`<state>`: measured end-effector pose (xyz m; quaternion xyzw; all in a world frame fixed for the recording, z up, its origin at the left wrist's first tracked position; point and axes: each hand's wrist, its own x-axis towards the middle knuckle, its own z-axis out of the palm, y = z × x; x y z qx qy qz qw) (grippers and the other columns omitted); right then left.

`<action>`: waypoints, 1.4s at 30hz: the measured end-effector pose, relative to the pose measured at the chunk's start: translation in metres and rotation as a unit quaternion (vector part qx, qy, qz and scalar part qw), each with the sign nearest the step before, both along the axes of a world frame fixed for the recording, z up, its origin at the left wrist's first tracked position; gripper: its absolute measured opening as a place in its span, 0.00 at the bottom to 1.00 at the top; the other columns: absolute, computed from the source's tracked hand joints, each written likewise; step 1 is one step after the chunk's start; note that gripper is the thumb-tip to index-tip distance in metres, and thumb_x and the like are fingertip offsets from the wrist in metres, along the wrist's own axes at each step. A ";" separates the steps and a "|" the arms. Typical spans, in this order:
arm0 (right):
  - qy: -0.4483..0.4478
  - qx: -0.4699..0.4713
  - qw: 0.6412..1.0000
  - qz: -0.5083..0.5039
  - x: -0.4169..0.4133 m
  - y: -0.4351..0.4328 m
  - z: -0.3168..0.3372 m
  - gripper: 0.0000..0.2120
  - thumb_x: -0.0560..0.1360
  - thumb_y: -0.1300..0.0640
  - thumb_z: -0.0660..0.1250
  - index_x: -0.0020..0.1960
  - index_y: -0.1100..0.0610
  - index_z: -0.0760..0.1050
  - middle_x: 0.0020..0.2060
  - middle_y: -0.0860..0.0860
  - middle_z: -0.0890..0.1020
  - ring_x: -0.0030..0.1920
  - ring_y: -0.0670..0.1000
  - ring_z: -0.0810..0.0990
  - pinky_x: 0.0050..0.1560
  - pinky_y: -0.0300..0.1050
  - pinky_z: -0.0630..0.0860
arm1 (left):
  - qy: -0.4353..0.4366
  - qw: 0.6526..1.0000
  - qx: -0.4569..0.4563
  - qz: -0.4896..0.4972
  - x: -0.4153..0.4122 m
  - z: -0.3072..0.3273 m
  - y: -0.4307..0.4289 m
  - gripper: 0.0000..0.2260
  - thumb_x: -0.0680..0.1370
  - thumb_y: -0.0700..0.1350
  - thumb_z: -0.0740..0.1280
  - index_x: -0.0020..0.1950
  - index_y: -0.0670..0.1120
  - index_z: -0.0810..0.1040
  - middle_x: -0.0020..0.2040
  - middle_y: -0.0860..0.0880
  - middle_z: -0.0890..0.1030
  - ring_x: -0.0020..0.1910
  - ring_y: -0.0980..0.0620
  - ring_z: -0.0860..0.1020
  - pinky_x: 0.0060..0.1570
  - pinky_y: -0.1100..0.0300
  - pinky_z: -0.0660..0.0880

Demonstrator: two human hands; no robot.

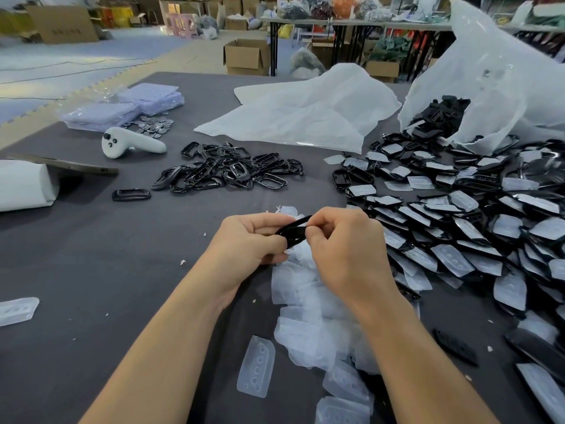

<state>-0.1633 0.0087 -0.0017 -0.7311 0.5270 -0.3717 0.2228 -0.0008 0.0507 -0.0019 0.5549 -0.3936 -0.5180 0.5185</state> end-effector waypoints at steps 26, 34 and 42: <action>-0.001 0.043 0.997 0.061 -0.003 0.003 0.008 0.08 0.73 0.61 0.72 0.37 0.52 0.82 0.26 0.45 0.80 0.26 0.43 0.74 0.28 0.31 0.66 | -0.282 0.951 -0.063 0.108 -0.016 0.003 0.005 0.15 0.70 0.35 0.74 0.43 0.58 0.87 0.36 0.61 0.86 0.33 0.63 0.81 0.37 0.71 0.75; -0.093 0.032 0.994 -0.055 0.005 0.006 0.013 0.07 0.72 0.47 0.76 0.40 0.48 0.80 0.31 0.44 0.83 0.33 0.44 0.81 0.36 0.38 0.75 | 0.048 0.990 -0.012 0.129 -0.014 0.011 0.002 0.16 0.70 0.25 0.73 0.39 0.47 0.89 0.39 0.44 0.87 0.32 0.50 0.82 0.33 0.63 0.80; -0.308 0.195 0.930 0.041 0.008 0.007 0.015 0.05 0.72 0.64 0.73 0.39 0.56 0.84 0.28 0.53 0.82 0.26 0.48 0.76 0.30 0.40 0.71 | 0.032 0.990 -0.055 0.124 -0.023 0.012 0.005 0.13 0.73 0.28 0.73 0.44 0.46 0.88 0.38 0.45 0.87 0.33 0.54 0.83 0.34 0.65 0.79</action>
